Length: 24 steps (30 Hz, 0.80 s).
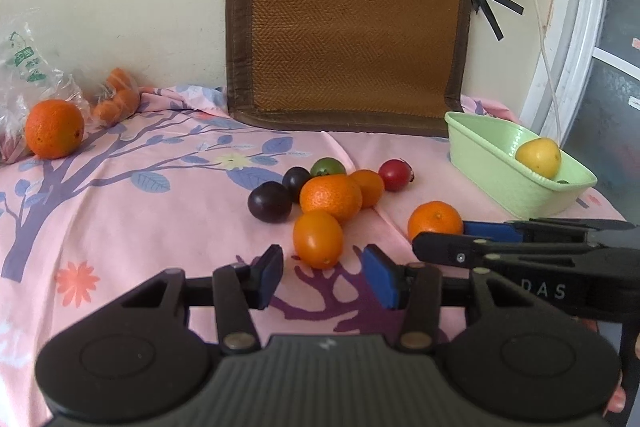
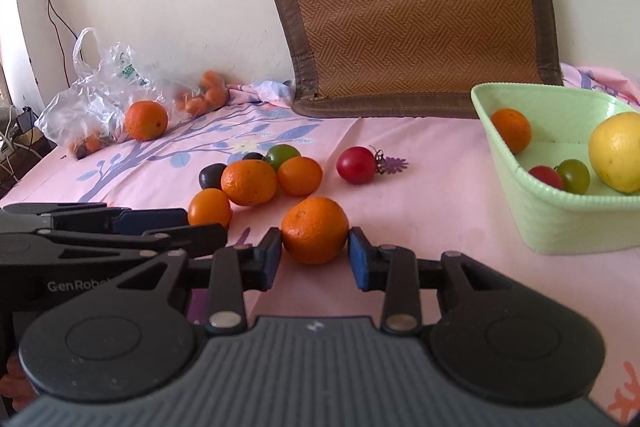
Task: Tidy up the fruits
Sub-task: 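Grasp a second mandarin with the left gripper while the right gripper holds its mandarin, then hold both mandarins raised above the bedspread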
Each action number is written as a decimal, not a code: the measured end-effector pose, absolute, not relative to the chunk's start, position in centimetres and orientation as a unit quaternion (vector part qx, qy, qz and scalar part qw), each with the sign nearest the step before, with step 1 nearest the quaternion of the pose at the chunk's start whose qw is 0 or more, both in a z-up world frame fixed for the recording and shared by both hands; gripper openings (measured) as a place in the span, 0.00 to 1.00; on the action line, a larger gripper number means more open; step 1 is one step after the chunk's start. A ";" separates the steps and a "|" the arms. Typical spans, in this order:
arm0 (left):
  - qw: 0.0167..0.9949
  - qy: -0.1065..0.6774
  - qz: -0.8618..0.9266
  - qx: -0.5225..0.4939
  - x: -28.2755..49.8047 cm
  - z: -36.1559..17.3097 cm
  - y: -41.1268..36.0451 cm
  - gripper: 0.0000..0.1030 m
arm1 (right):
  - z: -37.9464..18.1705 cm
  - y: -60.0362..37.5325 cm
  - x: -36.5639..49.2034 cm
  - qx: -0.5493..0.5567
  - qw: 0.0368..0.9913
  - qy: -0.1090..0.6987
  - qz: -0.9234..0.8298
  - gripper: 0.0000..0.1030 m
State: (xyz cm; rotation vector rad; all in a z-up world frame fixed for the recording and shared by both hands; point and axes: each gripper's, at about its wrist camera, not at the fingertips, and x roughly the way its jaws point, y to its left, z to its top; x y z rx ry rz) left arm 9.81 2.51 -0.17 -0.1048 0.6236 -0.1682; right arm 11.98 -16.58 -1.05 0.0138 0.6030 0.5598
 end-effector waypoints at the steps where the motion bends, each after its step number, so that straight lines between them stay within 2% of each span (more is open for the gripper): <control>1: 0.947 0.307 -0.084 -0.050 10.0 -0.2 2.4 0.44 | -1.1 -16.5 12.0 0.004 0.917 0.294 0.271 0.39; 4: 0.943 0.313 -0.084 -0.073 10.8 -0.3 2.7 0.41 | -1.2 -16.6 12.1 0.008 0.916 0.296 0.272 0.40; 5: 0.943 0.312 -0.082 -0.081 10.9 -0.4 2.9 0.37 | -1.2 -16.5 12.1 0.006 0.916 0.296 0.271 0.40; 6: 0.944 0.311 -0.075 -0.085 11.1 -0.4 3.0 0.28 | -1.2 -16.4 12.1 0.005 0.916 0.296 0.271 0.40; 24: 0.948 0.294 -0.122 -0.033 4.7 -0.4 -0.4 0.28 | -1.5 -19.9 5.9 0.005 0.924 0.278 0.261 0.39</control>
